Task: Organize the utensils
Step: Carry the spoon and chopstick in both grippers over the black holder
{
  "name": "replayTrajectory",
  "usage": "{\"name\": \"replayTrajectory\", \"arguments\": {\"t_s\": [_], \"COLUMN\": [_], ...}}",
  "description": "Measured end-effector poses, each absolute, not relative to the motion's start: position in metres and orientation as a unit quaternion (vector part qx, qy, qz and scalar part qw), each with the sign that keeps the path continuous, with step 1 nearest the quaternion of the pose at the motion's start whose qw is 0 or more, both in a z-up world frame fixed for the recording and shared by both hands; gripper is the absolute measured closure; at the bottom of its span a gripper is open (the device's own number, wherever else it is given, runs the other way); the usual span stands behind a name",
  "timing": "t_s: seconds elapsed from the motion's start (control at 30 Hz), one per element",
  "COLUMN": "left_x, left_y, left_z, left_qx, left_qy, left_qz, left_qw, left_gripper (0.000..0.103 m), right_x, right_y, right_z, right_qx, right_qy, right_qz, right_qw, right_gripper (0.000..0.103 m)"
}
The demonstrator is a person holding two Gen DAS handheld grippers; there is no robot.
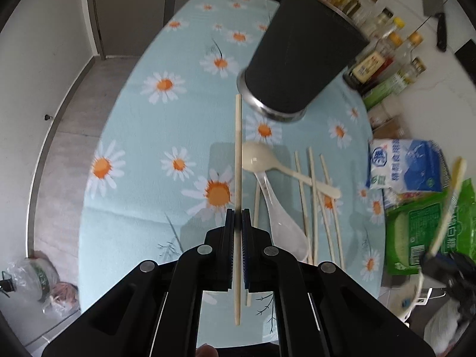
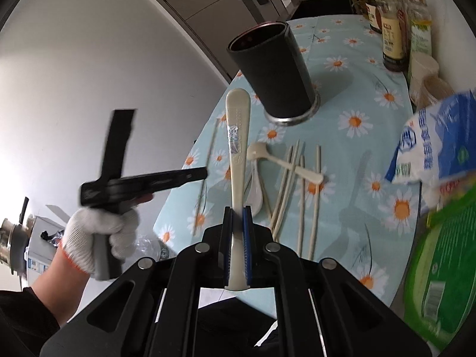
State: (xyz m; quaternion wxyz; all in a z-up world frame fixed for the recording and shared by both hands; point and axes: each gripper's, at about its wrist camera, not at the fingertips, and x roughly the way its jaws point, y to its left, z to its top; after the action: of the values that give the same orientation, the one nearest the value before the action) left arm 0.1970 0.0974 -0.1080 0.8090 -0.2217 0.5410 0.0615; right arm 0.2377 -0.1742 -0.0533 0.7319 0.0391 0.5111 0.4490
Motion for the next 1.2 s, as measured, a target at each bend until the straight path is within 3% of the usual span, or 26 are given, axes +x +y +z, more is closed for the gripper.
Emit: {"name": "replayTrajectory", "arguments": {"t_s": [0.33, 0.93, 1.2], "left_x": [0.189, 0.248, 0.272], "left_y": [0.12, 0.142, 0.139], "left_z": [-0.06, 0.016, 0.051], "left_qx": [-0.235, -0.212, -0.186], "left_qy": [0.481, 0.343, 0.247], "left_qz": [0.008, -0.109, -0.142], "left_qw": [0.844, 0.909, 0.94], "left_gripper": [0.099, 0.099, 0.099], "right_x": [0.269, 0.316, 0.337], "right_y": [-0.132, -0.093, -0.092], "right_z": [-0.034, 0.023, 0.046], "right_qx": [0.046, 0.065, 0.104], "right_qy": [0.474, 0.352, 0.292], "right_qz": [0.446, 0.41, 0.383], "right_qw": [0.758, 0.839, 0.87], "right_gripper": [0.095, 0.095, 0.095]}}
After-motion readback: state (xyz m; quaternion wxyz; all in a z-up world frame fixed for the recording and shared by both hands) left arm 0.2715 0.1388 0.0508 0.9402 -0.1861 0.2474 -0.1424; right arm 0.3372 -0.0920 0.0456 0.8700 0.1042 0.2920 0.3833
